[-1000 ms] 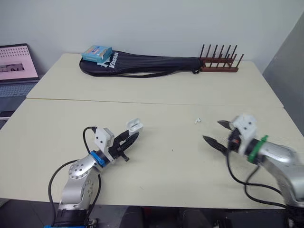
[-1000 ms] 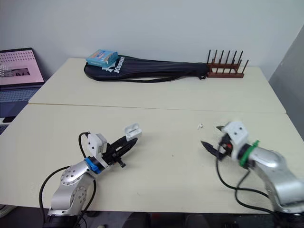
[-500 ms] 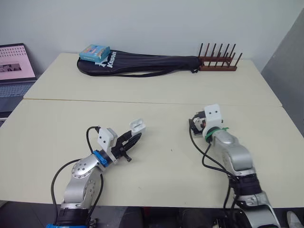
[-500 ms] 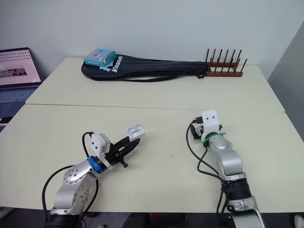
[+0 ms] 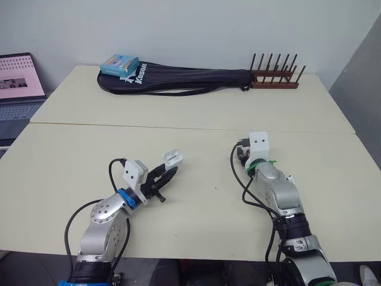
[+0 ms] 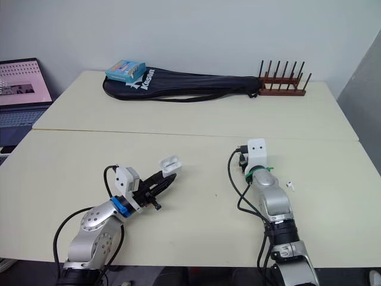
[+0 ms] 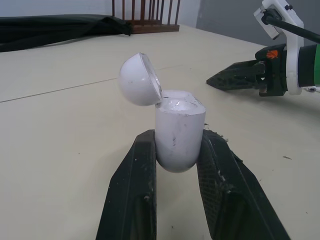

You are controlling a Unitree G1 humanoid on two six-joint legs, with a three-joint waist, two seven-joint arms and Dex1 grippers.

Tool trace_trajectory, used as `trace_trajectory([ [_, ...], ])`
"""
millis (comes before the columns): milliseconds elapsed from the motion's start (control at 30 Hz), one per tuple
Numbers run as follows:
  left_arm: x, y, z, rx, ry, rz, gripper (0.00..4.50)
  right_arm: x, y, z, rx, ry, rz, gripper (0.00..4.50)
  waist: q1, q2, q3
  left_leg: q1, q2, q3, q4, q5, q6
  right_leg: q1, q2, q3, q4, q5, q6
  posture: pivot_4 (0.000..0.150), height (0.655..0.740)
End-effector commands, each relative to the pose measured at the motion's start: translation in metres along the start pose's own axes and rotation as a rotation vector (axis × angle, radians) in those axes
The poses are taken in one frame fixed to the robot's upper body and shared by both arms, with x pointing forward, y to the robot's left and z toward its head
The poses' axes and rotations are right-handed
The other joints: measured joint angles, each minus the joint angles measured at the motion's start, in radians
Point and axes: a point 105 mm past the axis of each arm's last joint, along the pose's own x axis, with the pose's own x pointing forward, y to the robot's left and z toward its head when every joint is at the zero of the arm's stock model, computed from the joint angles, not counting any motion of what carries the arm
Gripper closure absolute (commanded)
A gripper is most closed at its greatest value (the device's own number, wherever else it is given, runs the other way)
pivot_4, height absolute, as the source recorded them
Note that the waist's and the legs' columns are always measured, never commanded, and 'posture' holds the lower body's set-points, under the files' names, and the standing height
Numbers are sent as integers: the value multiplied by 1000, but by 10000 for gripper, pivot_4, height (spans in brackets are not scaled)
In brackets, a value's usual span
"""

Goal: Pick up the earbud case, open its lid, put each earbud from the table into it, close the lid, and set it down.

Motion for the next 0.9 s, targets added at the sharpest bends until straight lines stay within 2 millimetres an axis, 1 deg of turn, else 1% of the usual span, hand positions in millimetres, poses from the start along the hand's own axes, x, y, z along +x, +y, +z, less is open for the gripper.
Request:
trace_trajectory([
  [33, 2, -5, 14, 39, -42, -14, 37504, -7, -10, -1, 8, 8, -28, 35022, 0, 0, 0, 0, 0, 0, 0, 0, 0, 0, 0, 0, 0, 0, 0, 1500, 7087],
  [133, 2, -6, 14, 38, -42, -11, 37504, -12, -4, 1, -8, 0, 11, 39342, 0, 0, 0, 0, 0, 0, 0, 0, 0, 0, 0, 0, 0, 0, 0, 1500, 7087],
  [233, 0, -7, 14, 39, -41, -8, 37504, -21, 7, 6, -47, -21, 121, 39436, -1, 0, 0, 0, 0, 0, 0, 0, 0, 0, 0, 0, 0, 0, 0, 1500, 7087],
  [333, -1, -8, 14, 39, -38, -7, 37504, -32, 10, 13, -116, -54, 244, 39436, -1, 0, 0, -1, 0, 0, 0, 0, 0, -1, 0, 0, 0, 0, 0, 1500, 7087],
  [400, -2, -8, 15, 40, -36, -9, 37504, -44, 17, 20, -183, -93, 386, 39436, -2, 0, 0, -1, 0, 0, 0, 0, 0, -1, 0, 0, 0, 0, 0, 1500, 7087],
  [433, -3, -9, 15, 40, -34, -12, 37504, -53, 24, 25, -211, -136, 493, 39436, -2, 0, 0, -1, 0, 0, 0, 0, 0, -1, 0, 0, -1, 0, 0, 1500, 7087],
  [500, -4, -11, 16, 44, -29, -24, 37504, -79, 35, 27, -332, -186, 719, 39436, -1, 1, 1, -1, 0, 0, 0, 0, 0, -1, 0, 0, -1, 0, 0, 1500, 7087],
  [533, -5, -13, 16, 44, -27, -31, 37504, -93, 36, 25, -386, -179, 831, 39436, -1, 1, 1, -2, 0, 0, 0, 0, 0, -1, 0, 0, -2, 0, 0, 1500, 7087],
  [600, -6, -17, 16, 44, -22, -45, 37504, -118, 30, 17, -469, -122, 1019, 39437, -1, 0, 1, -2, 0, -2, 0, 0, 0, -1, 0, -1, -3, 0, 0, 1500, 7087],
  [667, -9, -21, 17, 49, -14, -63, 37504, -139, 18, 7, -593, -60, 1165, 39437, 0, 0, 1, -3, -1, -3, 0, 0, 0, 0, 0, -2, -4, 0, 0, 1500, 7087],
  [700, -9, -24, 16, 56, -8, -77, 37504, -147, 9, 2, -661, -27, 1229, 39437, 0, 0, 1, -3, -1, -3, 0, 0, 0, 0, 0, -3, -4, 0, 0, 1500, 7087],
  [800, -13, -31, 18, 65, 0, -99, 37504, -158, -26, -11, -858, 70, 1323, 39437, 0, -1, 2, -3, -1, -4, 1, 0, 0, 1, 0, -3, -4, 0, 0, 1500, 7087],
  [900, -16, -36, 20, 60, -1, -100, 37504, -163, -57, -22, -975, 160, 1372, 39437, -1, -1, 2, 0, 0, -3, 1, 0, 0, 3, 0, -3, -4, 0, 0, 1500, 7087],
])
